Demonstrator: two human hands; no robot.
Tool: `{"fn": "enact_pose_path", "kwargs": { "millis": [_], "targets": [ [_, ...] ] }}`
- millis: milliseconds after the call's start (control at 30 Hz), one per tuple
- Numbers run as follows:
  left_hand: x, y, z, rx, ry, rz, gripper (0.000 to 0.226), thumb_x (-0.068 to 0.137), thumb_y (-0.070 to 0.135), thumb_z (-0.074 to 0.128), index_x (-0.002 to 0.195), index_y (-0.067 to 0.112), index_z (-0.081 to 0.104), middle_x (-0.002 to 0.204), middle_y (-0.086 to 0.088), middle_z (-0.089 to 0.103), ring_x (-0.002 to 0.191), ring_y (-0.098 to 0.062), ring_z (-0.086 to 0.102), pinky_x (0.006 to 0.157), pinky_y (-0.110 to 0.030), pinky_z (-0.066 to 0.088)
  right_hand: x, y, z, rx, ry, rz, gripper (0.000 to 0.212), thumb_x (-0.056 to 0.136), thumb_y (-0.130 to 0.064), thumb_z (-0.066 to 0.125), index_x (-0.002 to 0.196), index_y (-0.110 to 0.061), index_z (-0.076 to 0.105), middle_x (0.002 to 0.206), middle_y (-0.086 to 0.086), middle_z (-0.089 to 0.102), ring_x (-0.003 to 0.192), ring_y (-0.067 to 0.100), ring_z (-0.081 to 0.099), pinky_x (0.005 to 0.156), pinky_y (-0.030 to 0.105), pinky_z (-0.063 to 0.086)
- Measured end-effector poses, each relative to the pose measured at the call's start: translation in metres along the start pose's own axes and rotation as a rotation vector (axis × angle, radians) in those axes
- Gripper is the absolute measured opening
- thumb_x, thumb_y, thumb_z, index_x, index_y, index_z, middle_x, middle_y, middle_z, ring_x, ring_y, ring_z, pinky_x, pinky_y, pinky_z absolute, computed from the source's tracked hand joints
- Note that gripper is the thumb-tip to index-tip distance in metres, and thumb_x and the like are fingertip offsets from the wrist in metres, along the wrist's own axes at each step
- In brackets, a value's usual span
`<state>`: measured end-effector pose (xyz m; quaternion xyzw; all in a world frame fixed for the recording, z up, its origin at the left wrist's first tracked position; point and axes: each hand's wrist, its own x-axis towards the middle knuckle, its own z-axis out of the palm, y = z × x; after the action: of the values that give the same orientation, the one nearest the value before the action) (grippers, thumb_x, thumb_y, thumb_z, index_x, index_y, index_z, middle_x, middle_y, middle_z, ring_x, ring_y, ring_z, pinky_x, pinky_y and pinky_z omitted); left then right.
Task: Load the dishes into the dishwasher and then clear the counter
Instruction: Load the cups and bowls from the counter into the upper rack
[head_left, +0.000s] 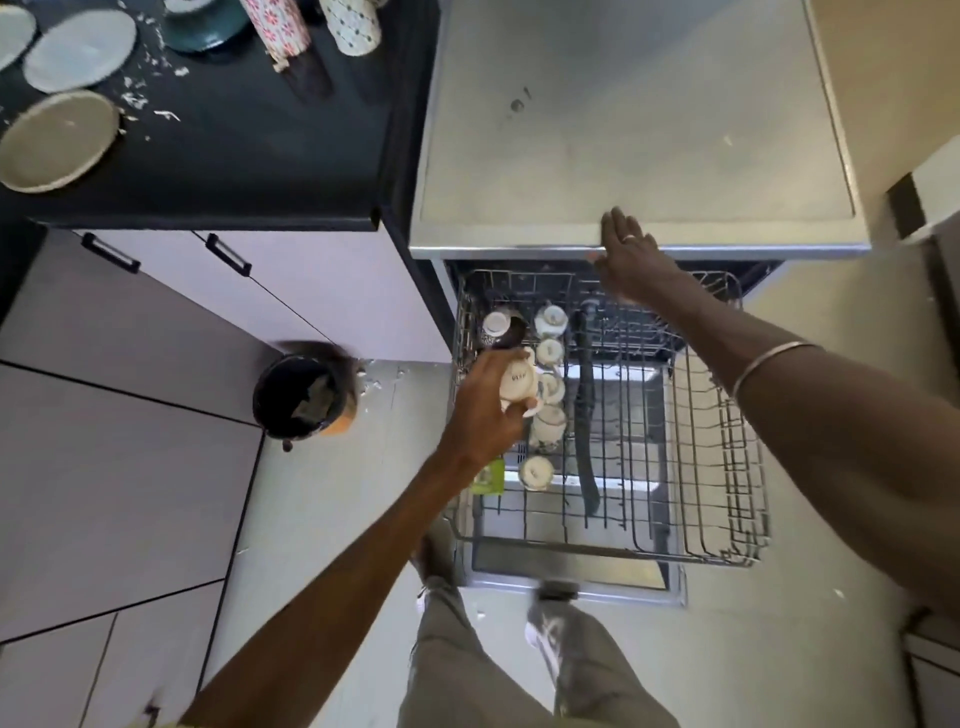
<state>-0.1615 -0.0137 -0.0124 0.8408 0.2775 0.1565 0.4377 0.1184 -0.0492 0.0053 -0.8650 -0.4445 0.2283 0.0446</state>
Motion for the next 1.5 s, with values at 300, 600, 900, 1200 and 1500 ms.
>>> {"fn": "enact_pose_path", "kwargs": {
  "millis": [300, 600, 900, 1200, 1500],
  "targets": [
    [-0.086, -0.053, 0.086, 0.102, -0.311, -0.182, 0.050, 0.070, 0.023, 0.080, 0.115, 0.013, 0.060, 0.114, -0.008, 0.062, 0.102, -0.024, 0.060, 0.087, -0.030, 0.050, -0.001, 0.010, 0.015, 0.022, 0.081, -0.054, 0.070, 0.105, -0.030, 0.031, 0.154, -0.005, -0.011, 0.162, 0.014, -0.014, 0.151, 0.029, -0.009, 0.122, 0.044, 0.001],
    [-0.111, -0.094, 0.138, 0.192, -0.366, -0.329, 0.051, 0.069, 0.024, 0.080, 0.114, 0.014, 0.057, 0.115, -0.008, 0.056, 0.099, -0.026, 0.059, 0.079, -0.038, 0.054, -0.001, 0.013, 0.022, 0.051, 0.116, -0.049, 0.076, 0.103, -0.032, 0.037, 0.154, -0.007, -0.013, 0.163, 0.010, -0.015, 0.150, 0.025, -0.012, 0.122, 0.041, -0.004],
    [-0.114, -0.105, 0.161, 0.317, -0.355, -0.370, 0.076, 0.068, 0.029, 0.084, 0.129, 0.006, 0.046, 0.116, -0.012, 0.053, 0.095, -0.030, 0.061, 0.072, -0.031, 0.051, 0.001, 0.015, 0.029, 0.018, 0.154, -0.047, 0.080, 0.102, -0.038, 0.040, 0.154, -0.007, -0.013, 0.163, 0.010, -0.015, 0.151, 0.026, -0.011, 0.120, 0.039, -0.006],
    [-0.122, -0.107, 0.172, 0.457, -0.239, -0.591, 0.079, 0.072, 0.044, 0.080, 0.132, 0.006, 0.045, 0.117, -0.013, 0.057, 0.098, -0.028, 0.063, 0.076, -0.034, 0.053, 0.002, 0.014, 0.031, -0.001, 0.174, -0.033, 0.081, 0.102, -0.039, 0.041, 0.154, -0.008, -0.013, 0.163, 0.009, -0.015, 0.151, 0.024, -0.012, 0.120, 0.039, -0.007],
    [-0.122, -0.126, 0.186, 0.288, -0.188, -0.681, 0.081, 0.071, 0.047, 0.082, 0.128, 0.005, 0.042, 0.117, -0.015, 0.057, 0.102, -0.032, 0.062, 0.079, -0.042, 0.056, 0.003, 0.015, 0.036, -0.016, 0.191, -0.033, 0.084, 0.101, -0.040, 0.043, 0.154, -0.008, -0.014, 0.163, 0.009, -0.016, 0.150, 0.024, -0.013, 0.121, 0.039, -0.007]
  ]
}}
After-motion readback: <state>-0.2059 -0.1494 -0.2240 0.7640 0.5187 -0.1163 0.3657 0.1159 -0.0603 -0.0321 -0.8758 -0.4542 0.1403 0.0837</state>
